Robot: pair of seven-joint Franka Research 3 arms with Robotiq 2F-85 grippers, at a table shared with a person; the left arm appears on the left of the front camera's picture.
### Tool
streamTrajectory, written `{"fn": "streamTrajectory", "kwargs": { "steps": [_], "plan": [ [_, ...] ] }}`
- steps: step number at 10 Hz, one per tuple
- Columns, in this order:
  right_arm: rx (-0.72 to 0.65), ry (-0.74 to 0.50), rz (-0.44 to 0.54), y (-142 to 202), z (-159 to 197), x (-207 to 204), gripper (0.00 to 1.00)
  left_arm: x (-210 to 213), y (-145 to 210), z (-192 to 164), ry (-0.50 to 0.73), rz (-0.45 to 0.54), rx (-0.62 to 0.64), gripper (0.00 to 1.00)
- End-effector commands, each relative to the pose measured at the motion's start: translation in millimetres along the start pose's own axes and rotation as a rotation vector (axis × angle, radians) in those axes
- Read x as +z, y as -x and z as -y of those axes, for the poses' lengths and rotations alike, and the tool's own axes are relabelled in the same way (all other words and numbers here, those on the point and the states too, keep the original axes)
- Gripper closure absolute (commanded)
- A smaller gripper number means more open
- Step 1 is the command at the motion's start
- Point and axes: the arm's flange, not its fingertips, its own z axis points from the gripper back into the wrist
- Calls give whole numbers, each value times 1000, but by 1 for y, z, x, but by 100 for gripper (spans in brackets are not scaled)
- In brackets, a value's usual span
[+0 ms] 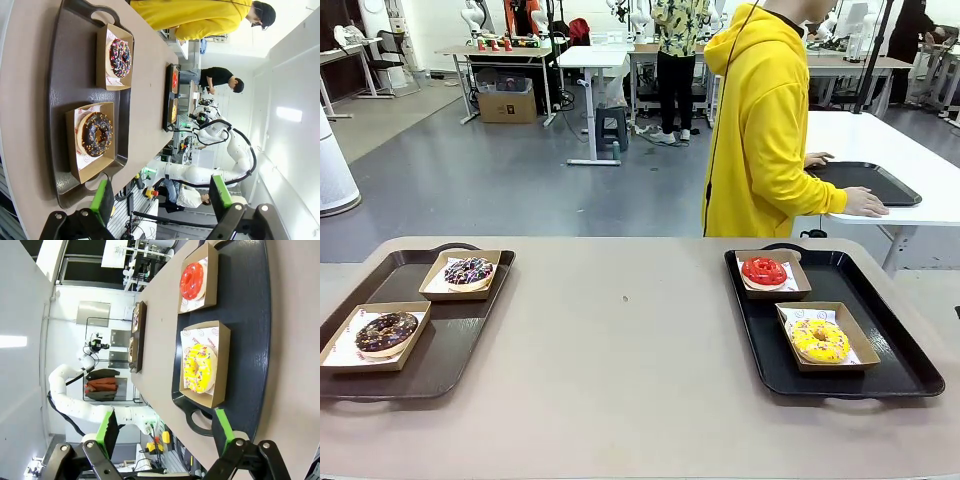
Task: Individually package the donuts and arrange them on the tray.
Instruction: Place the picked Paper togo box on the Handle tray.
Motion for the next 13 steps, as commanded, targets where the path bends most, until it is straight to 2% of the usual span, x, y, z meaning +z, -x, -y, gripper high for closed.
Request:
{"fn": "streamTrajectory", "kwargs": {
  "steps": [1,13],
  "plan": [
    [-21,3,4,2,-3,-2,3,0,4,1,-8,1,-15,0],
    [-21,3,4,2,-3,-2,3,0,4,1,-8,1,-15,0]
  ]
}}
